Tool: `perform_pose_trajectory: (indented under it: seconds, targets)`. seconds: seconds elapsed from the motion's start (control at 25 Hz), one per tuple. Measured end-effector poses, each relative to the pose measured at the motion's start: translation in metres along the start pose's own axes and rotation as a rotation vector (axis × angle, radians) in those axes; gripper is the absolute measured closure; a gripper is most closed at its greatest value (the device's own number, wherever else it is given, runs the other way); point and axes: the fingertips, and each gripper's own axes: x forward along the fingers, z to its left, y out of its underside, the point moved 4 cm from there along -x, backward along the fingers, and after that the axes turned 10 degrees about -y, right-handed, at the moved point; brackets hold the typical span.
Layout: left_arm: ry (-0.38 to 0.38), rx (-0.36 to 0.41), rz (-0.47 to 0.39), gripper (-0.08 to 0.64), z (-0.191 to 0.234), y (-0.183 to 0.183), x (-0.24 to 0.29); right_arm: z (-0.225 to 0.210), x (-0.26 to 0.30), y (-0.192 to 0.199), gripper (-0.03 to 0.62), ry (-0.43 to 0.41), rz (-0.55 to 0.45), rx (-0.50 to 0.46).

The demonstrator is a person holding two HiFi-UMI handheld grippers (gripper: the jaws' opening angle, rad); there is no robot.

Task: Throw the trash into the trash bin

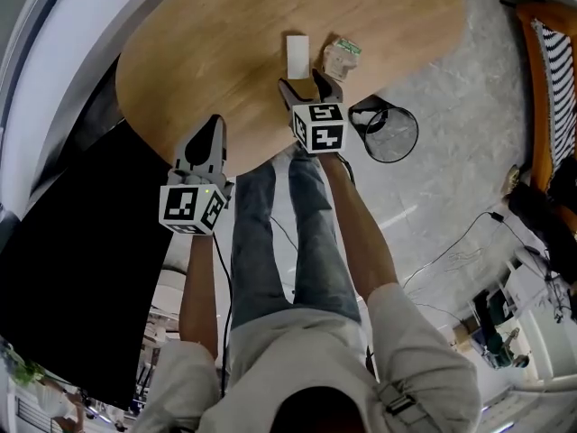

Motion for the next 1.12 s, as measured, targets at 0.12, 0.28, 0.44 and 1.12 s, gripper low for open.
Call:
perform_pose_trajectory:
  seconds: [0.12,0.28,0.44,1.12]
  targets:
    - [-0.005,-0.004,0.004,0.542,0.004,0.002,-0.001,-0.009,0.015,-0.005,0.284,0.078,0.022,-0.008]
    - [-0.016,-0.006,0.012,0.542,0.01,-0.004,-0.011,-0.008,0.021,-0.011,0.284,0.122,0.045,-0.003]
    - [-0.02,-0.008,0.012,0.542,0.016,-0.001,-0.012,-0.011,0.026,-0.004,0.287,0.138,0.069,0.002]
    - [0.017,0.037,0.014,0.542,-0.004,-0.011,-0.007,0.006,-0.01,-0.02,0.376,0.07,-0.038,-0.04]
